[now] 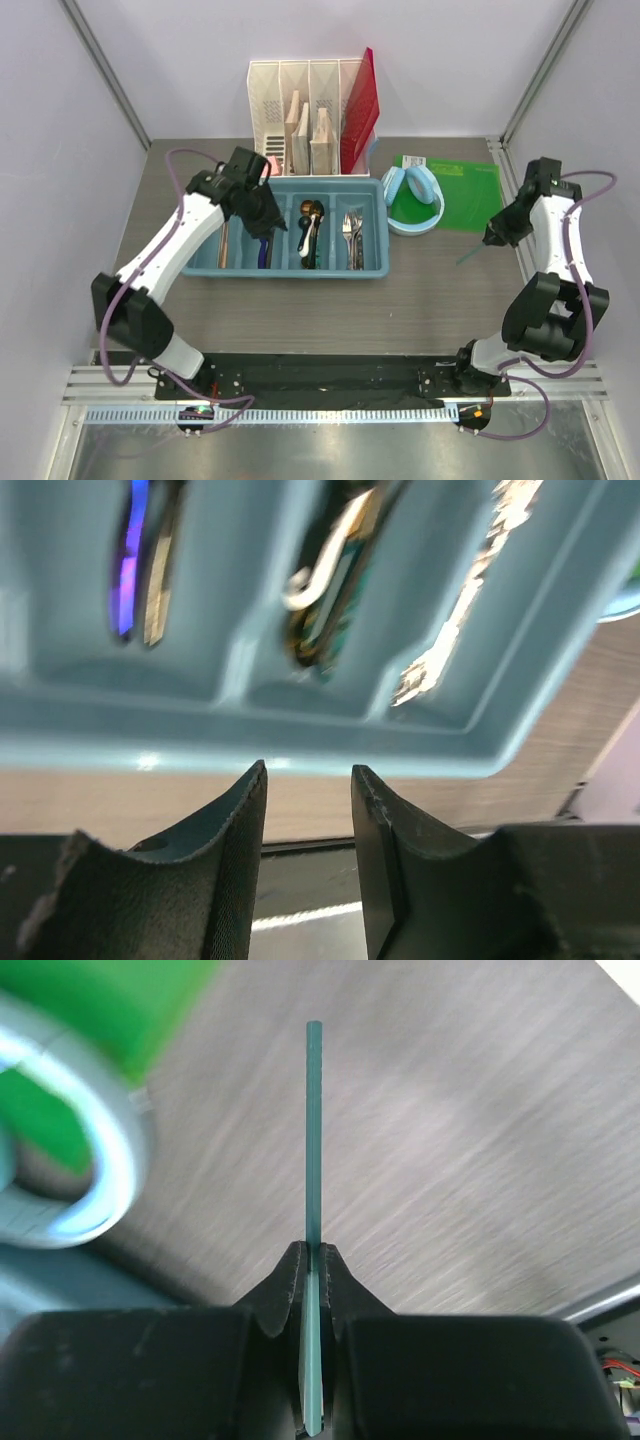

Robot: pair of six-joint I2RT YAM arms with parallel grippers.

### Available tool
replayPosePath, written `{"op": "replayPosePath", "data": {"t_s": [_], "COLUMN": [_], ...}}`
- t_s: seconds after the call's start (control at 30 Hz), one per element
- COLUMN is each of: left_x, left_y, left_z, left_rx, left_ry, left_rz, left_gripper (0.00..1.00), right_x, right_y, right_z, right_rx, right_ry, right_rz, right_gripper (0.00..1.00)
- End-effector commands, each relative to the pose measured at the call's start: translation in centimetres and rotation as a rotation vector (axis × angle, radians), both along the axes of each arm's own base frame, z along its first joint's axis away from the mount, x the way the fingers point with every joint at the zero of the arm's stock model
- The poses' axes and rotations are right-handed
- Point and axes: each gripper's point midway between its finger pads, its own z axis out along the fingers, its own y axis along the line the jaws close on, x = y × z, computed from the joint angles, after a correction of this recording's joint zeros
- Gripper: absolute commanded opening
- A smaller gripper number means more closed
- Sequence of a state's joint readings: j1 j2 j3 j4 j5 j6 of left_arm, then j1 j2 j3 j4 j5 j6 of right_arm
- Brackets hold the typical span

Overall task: Sort the eating utensils into containers
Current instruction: Pick up the chopstick from the corner of the board, then place the chopstick in the storage box.

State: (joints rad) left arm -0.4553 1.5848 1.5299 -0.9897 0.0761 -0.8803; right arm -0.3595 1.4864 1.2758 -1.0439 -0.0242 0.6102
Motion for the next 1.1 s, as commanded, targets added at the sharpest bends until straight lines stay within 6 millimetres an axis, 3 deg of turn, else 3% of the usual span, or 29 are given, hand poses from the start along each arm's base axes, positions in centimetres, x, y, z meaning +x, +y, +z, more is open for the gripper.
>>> {"op": "replayPosePath", "data": {"t_s": [0.0,0.07,0.1,0.13,0.2,0.27,0.3,0.33,0.37,0.4,0.43,0.47,0.5,0.57,0.73,0.8,0.83,0.93,0.97,1.0,1.07], "left_x": [-3.6,-3.6,-3.5,-3.3,-3.3,-3.7,-3.9,-4.2,-4.6,-4.8,-5.2,-5.5,-5.7,-6.1,-8.1,-8.7,-9.2,-10.0,-10.2,-10.6,-11.0], "left_y": [5.1,6.6,7.2,7.6,8.5,9.3,9.8,10.6,11.0,11.3,11.9,12.2,12.5,13.6,16.9,18.2,18.9,20.3,20.7,21.0,21.7], "left_z": [-0.2,0.1,0.4,0.9,1.4,1.0,1.2,0.5,0.2,0.0,-0.3,-0.4,-0.4,-0.1,0.1,0.8,1.0,2.0,2.3,2.8,3.4], "left_rx": [0.147,0.169,0.178,0.182,0.207,0.22,0.218,0.224,0.227,0.231,0.242,0.249,0.255,0.28,0.38,0.412,0.426,0.426,0.42,0.413,0.414], "left_ry": [-0.008,-0.019,-0.029,-0.034,-0.056,-0.047,-0.053,-0.032,-0.015,-0.004,0.003,0.01,0.01,-0.003,0.021,-0.002,0.006,-0.03,-0.041,-0.058,-0.083], "left_rz": [0.063,0.096,0.111,0.125,0.148,0.175,0.197,0.222,0.236,0.247,0.261,0.268,0.275,0.303,0.405,0.45,0.484,0.566,0.592,0.616,0.667], "left_gripper": [0.41,0.41,0.41,0.41,0.41,0.43,0.43,0.45,0.45,0.45,0.46,0.46,0.45,0.46,0.46,0.46,0.46,0.46,0.46,0.46,0.46], "right_x": [1.8,3.2,3.7,4.6,5.2,7.0,6.8,7.1,7.8,8.6,8.7,9.1,9.8,9.9,9.9,9.7,9.8,8.0,7.8,6.9,6.4], "right_y": [5.7,8.4,11.4,13.1,18.3,21.8,24.5,25.8,27.6,29.3,31.3,32.8,34.2,37.1,44.0,47.0,48.4,52.2,53.4,55.0,56.6], "right_z": [6.1,8.3,9.1,10.6,11.4,12.9,13.5,13.9,16.0,14.9,15.2,16.8,15.7,16.4,15.3,16.5,16.1,16.7,15.3,15.6,13.7], "right_rx": [0.051,0.078,0.102,0.124,0.177,0.209,0.23,0.246,0.287,0.307,0.327,0.346,0.36,0.394,0.545,0.622,0.658,0.72,0.736,0.761,0.799], "right_ry": [-0.13,-0.197,-0.222,-0.269,-0.29,-0.33,-0.335,-0.341,-0.39,-0.363,-0.372,-0.422,-0.404,-0.439,-0.502,-0.566,-0.569,-0.593,-0.571,-0.604,-0.595], "right_rz": [0.157,0.221,0.3,0.321,0.448,0.522,0.593,0.633,0.681,0.719,0.771,0.814,0.839,0.889,1.009,1.054,1.079,1.179,1.196,1.239,1.256], "right_gripper": [0.01,0.01,0.01,0.01,0.01,0.01,0.01,0.01,0.01,0.01,0.01,0.01,0.01,0.01,0.01,0.01,0.01,0.01,0.01,0.01,0.01]}}
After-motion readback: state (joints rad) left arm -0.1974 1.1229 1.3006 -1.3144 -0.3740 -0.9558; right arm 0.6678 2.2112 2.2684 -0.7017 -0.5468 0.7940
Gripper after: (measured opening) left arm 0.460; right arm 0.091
